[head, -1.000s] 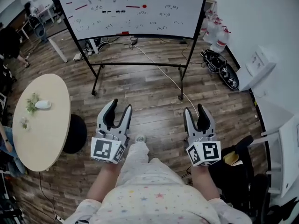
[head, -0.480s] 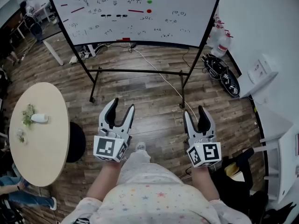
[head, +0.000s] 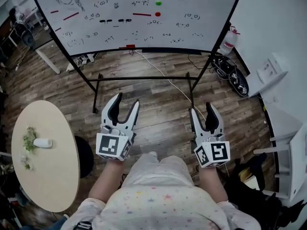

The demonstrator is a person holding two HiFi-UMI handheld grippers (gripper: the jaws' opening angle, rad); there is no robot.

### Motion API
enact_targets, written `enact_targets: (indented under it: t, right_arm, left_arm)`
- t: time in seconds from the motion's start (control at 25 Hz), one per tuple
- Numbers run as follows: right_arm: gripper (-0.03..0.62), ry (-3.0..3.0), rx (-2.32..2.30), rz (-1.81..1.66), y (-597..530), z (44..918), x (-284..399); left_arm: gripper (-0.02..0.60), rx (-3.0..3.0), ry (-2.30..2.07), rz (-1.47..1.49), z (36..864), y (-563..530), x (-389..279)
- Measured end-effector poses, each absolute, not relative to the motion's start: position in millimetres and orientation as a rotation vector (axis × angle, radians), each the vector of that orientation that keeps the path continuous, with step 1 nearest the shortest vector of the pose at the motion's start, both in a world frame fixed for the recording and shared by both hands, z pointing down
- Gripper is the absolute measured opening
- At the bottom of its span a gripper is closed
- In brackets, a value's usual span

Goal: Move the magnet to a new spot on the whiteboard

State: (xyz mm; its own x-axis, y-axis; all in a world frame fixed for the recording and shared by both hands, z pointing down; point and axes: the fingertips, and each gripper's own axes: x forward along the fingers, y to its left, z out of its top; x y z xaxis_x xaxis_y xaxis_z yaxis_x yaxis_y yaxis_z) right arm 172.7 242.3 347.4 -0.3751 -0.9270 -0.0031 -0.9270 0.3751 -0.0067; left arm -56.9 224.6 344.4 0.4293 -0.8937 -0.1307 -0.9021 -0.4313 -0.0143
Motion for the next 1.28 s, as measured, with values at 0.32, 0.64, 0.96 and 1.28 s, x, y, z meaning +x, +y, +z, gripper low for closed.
enact_targets:
  t: [0.32,0.64,0.96,1.28]
  right_arm:
    - [0.222,2.643,-1.768,-0.005,188.4,353.3,150.9]
    - [0.222,2.692,-1.711,-0.034,106.2,363.4,134.0]
    - [0.222,2.694,-1.64,0.011,-10.7,348.2,141.2]
    - [0.222,2.693,-1.613,0.038,-97.5,337.5,124.2]
  left_arm:
    - [0.216,-2.594,1.643,0.153,353.5,174.3,-78.3]
    - [0.216,-2.569,1.695,0.132,363.2,103.8,-89.4]
    - [0.216,-2.534,1.742,0.127,355.7,-3.7,-88.6]
    - [0.216,-2.491,1.773,0.121,348.0,-86.5,-105.9]
